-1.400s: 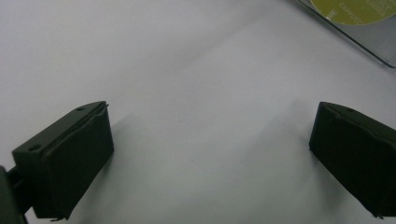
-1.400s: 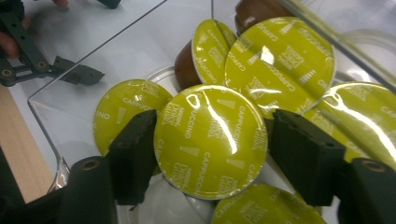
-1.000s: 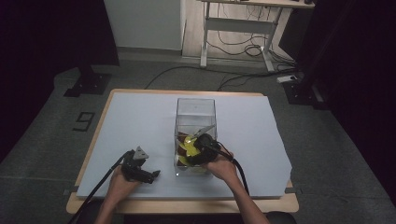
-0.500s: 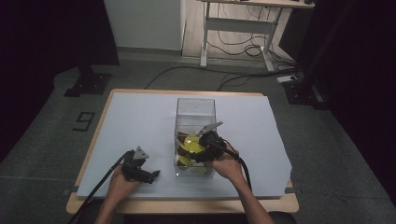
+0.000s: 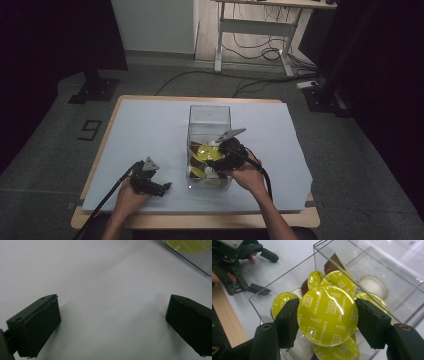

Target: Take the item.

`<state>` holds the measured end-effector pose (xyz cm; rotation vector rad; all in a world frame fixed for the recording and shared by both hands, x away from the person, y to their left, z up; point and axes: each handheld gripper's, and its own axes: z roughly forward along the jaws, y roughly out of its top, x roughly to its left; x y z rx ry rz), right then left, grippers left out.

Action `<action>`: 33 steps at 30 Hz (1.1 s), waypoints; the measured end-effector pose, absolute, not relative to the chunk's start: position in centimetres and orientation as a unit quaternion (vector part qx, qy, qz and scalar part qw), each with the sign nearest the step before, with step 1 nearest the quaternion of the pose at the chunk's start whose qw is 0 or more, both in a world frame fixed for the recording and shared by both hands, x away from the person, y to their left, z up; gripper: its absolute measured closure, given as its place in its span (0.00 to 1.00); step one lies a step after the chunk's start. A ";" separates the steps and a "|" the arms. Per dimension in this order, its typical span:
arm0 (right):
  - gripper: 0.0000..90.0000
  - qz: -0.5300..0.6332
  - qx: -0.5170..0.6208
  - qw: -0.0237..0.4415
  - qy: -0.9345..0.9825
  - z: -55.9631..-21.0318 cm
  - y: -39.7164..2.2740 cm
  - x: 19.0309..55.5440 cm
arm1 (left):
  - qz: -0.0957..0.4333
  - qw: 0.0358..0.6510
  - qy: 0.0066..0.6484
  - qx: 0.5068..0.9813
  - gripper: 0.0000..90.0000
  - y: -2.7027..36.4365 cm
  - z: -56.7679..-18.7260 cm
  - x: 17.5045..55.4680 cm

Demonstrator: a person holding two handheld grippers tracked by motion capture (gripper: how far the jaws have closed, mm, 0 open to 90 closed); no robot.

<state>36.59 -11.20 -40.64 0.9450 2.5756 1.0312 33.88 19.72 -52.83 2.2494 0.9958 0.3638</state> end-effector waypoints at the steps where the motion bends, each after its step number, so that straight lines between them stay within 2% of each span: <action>1: 0.42 0.351 0.323 0.108 0.872 -40.5 -11.3 36.6 | 0.138 0.322 0.379 0.856 0.00 19.7 -52.8 33.9; 33: 0.42 0.353 0.373 0.154 0.844 -39.8 -16.2 37.0 | 0.139 0.322 0.379 0.856 0.00 19.7 -52.8 33.9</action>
